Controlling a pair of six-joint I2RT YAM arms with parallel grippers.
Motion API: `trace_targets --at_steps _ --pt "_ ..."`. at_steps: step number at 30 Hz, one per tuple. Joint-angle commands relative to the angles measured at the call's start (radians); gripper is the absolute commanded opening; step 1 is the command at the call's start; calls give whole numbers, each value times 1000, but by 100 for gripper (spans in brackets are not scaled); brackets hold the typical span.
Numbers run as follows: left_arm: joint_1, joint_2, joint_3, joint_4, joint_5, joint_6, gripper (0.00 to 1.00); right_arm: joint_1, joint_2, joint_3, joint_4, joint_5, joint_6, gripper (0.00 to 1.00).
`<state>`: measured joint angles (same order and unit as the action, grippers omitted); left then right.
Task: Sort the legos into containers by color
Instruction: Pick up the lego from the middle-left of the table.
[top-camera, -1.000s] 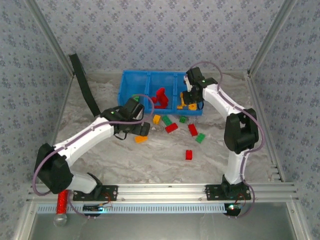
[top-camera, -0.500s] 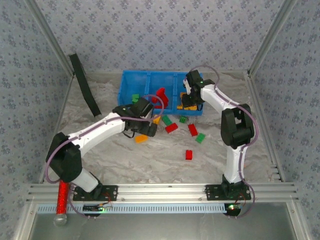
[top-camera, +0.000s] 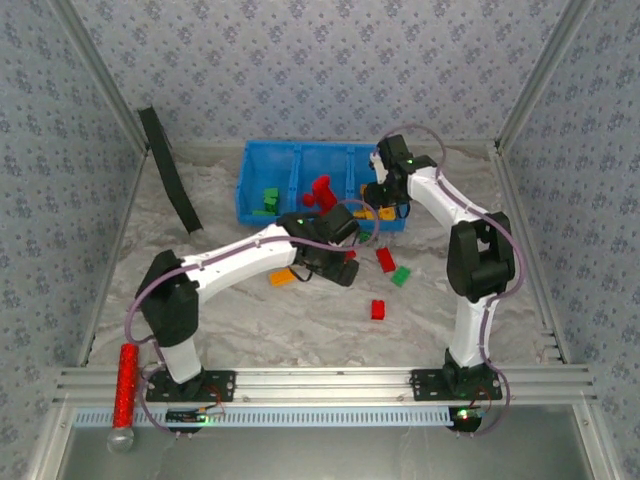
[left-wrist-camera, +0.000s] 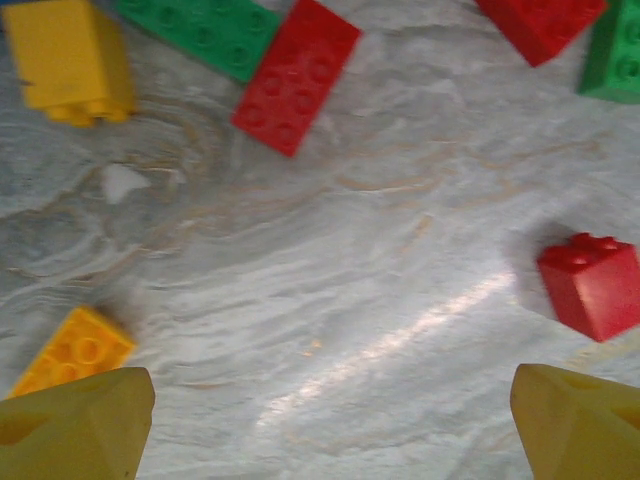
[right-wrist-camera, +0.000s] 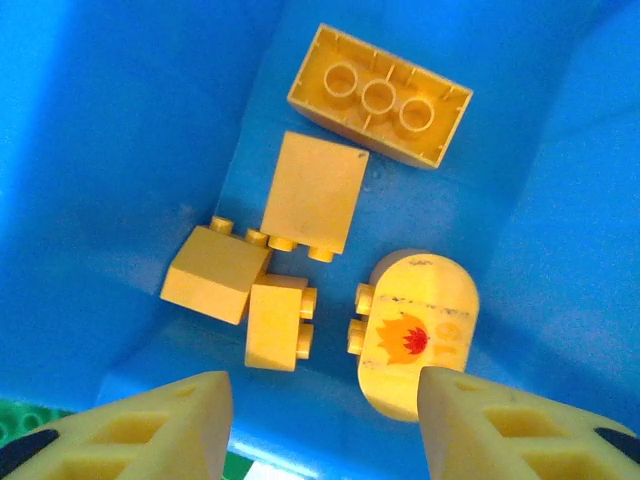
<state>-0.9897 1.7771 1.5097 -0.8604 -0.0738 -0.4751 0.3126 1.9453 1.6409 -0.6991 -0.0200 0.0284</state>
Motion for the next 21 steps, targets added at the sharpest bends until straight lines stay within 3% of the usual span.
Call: trace_targets --at_steps 1,7,21 --pt "-29 46 80 -52 57 -89 90 -12 -78 -8 -13 -19 1 54" --pt "-100 109 124 -22 130 -160 89 -32 -147 -63 -3 -25 7 57" --pt "-202 291 212 2 106 -239 87 -124 -388 -315 64 -103 50 61"
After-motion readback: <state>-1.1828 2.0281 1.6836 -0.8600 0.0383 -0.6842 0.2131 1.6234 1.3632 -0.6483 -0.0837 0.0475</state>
